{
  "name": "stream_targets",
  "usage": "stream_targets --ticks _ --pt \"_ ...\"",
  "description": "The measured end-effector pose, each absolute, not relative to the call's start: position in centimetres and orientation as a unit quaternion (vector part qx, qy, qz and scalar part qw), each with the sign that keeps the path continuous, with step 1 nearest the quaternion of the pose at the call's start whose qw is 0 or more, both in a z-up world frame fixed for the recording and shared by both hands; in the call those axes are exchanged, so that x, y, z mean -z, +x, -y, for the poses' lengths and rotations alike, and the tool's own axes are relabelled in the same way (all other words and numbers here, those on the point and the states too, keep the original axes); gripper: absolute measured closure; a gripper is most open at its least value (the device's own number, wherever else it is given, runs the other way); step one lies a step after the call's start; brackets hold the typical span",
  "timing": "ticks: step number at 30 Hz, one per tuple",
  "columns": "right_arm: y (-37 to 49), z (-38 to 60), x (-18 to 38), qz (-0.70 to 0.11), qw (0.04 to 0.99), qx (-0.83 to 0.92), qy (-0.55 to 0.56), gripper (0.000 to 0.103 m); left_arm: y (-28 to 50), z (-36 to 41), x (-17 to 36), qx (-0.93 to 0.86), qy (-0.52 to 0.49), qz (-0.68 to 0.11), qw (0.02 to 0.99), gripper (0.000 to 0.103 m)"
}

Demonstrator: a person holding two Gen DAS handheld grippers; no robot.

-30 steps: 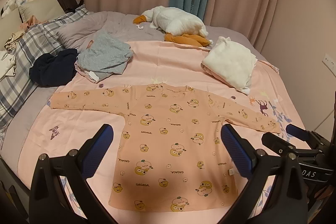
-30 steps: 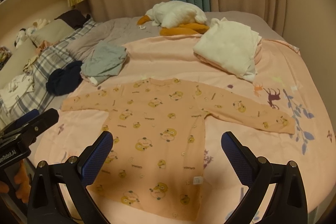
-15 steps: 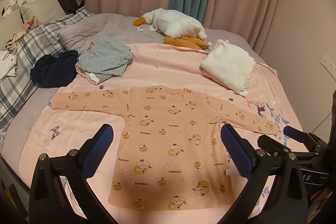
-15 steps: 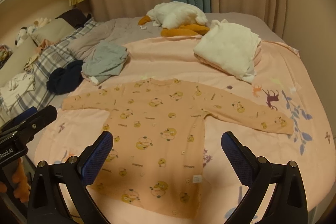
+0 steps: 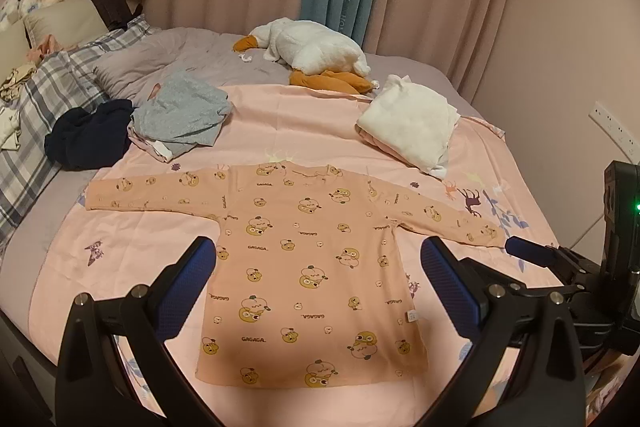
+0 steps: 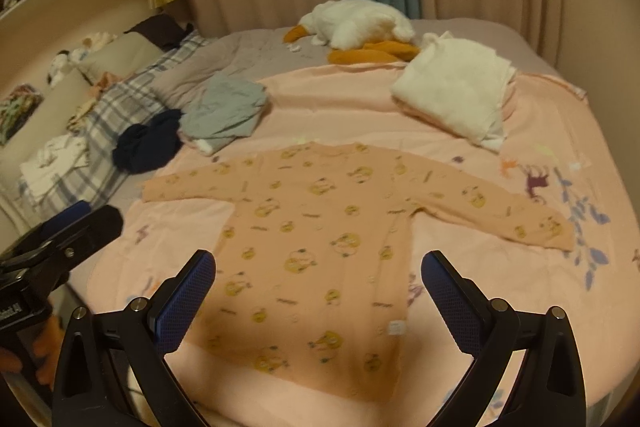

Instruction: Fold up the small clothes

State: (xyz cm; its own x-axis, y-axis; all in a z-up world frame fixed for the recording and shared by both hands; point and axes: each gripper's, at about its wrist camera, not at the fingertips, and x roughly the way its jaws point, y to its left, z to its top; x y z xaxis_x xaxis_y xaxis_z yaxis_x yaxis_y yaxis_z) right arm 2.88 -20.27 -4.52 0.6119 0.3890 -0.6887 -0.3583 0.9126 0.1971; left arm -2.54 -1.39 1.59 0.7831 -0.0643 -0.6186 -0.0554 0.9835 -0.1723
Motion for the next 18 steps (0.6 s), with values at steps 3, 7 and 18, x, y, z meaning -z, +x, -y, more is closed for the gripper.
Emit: stream_targets --ticks 3,7,18 --pt "2.5 19.9 4.3 -0.380 0.903 -0.200 0.008 0.000 -2.9 1.4 -1.8 -0.002 -0.086 -0.324 0.942 0.001" --pt "2.3 20.0 4.1 -0.376 0.905 -0.199 0.008 0.000 -3.2 1.4 -2.0 -0.003 -0.086 -0.317 0.945 0.001" --pt "1.6 20.1 3.7 -0.362 0.912 -0.194 0.004 0.000 -3.6 1.7 -1.9 -0.018 -0.070 -0.310 0.948 0.001"
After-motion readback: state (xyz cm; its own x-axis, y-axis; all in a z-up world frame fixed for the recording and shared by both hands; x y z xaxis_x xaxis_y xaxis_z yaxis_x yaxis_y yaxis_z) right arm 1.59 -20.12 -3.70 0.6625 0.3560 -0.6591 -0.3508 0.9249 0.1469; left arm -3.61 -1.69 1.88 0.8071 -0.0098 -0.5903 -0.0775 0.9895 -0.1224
